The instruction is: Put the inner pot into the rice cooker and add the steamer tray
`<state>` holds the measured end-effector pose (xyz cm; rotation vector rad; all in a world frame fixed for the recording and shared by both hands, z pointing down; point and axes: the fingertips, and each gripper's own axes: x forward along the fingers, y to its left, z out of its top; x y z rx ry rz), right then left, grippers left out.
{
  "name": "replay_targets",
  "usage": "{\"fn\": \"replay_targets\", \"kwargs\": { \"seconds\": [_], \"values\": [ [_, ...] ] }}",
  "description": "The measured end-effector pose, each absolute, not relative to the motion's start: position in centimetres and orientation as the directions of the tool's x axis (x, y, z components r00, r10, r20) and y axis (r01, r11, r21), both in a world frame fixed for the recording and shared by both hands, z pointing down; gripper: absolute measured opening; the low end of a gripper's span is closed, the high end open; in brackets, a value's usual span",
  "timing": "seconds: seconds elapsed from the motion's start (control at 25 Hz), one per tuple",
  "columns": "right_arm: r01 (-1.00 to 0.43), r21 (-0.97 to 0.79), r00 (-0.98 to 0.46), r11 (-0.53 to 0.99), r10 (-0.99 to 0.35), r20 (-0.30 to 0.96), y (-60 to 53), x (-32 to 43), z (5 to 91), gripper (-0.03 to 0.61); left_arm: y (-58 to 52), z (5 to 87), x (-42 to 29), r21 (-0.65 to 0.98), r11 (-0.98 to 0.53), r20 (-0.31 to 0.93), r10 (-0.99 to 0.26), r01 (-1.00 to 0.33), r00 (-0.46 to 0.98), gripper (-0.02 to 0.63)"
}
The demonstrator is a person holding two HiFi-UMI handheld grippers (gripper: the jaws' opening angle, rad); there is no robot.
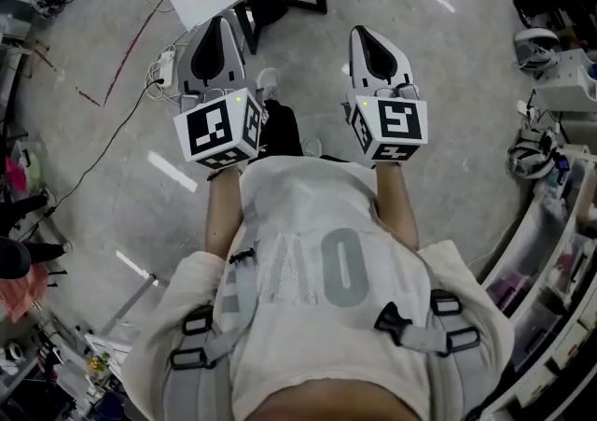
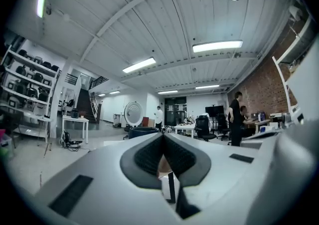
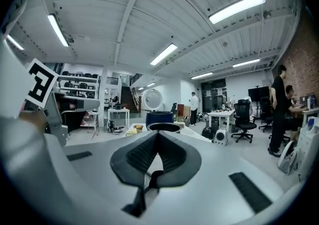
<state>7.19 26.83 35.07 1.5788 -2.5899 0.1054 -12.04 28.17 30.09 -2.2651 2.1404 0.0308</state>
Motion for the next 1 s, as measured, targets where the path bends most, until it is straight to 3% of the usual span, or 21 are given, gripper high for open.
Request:
{"fn": "replay_targets", "kwargs": {
  "seconds": [0.48,1.0],
  "values": [
    [-0.889,0.032,-0.45,0.456,-0.885,0.121,21.7,6.6,35.2,0.006,21.7,29.1,-13.0,-0.045,-0.084,-0.076,-0.993,-0.995,0.087,0.021],
    [-0.89,0.055,-0.448,0.454,-0.889,0.092,6.3,6.5,32.8,0.006,6.5,26.8,-12.9,-0.026,-0.105,-0.129,-0.986,-0.994,0.108,0.021]
  ]
}}
